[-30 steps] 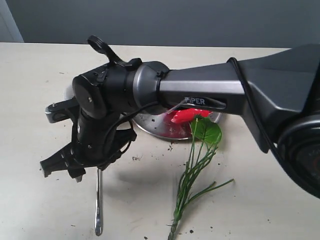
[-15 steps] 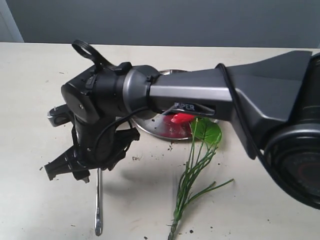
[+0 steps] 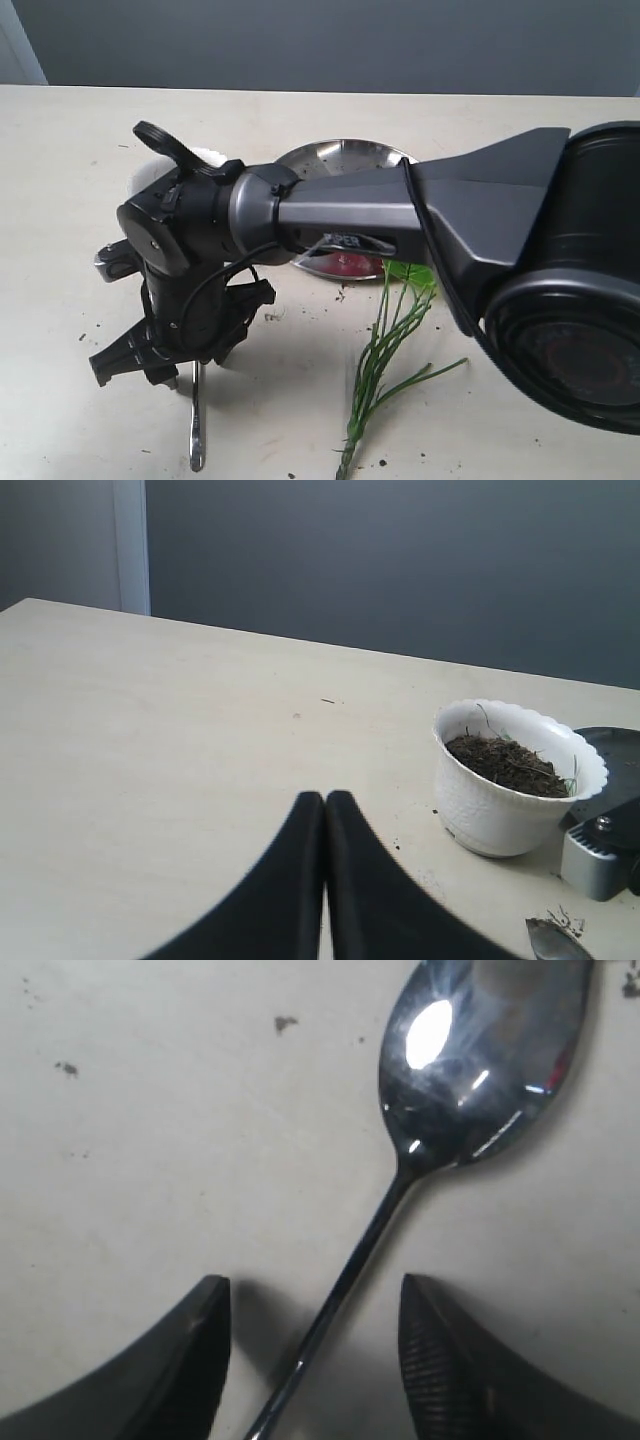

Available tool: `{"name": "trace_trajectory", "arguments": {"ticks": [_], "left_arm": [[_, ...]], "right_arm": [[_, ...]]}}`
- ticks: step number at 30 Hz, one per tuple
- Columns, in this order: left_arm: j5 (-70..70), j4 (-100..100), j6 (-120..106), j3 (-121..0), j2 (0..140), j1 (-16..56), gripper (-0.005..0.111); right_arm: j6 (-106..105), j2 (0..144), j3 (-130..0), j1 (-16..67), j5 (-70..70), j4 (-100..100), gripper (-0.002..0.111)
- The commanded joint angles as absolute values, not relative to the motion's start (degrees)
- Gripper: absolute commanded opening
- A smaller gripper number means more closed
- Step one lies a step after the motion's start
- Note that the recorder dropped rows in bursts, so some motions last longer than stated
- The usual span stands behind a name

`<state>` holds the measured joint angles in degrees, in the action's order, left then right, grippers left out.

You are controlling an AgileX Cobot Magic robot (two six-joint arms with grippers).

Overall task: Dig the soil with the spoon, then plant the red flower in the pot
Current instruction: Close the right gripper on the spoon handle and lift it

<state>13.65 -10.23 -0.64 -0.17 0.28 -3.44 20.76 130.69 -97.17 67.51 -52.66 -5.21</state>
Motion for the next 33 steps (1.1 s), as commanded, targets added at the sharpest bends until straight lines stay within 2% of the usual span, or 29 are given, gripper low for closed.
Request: {"name": "trace_trajectory", "arguments": {"ticks": [1,33], "left_arm": [[13.72,-10.13,-0.58,0.0,0.0,-3.3,0.0],[13.72,-10.13,-0.58,0.0,0.0,-3.3,0.0]], "right_arm": [[20.85,130.58,-97.45,67.42,-52.16,-5.03,0.05],[21.69,130.58,-97.45,67.42,-53.65,-5.42,0.05]]}}
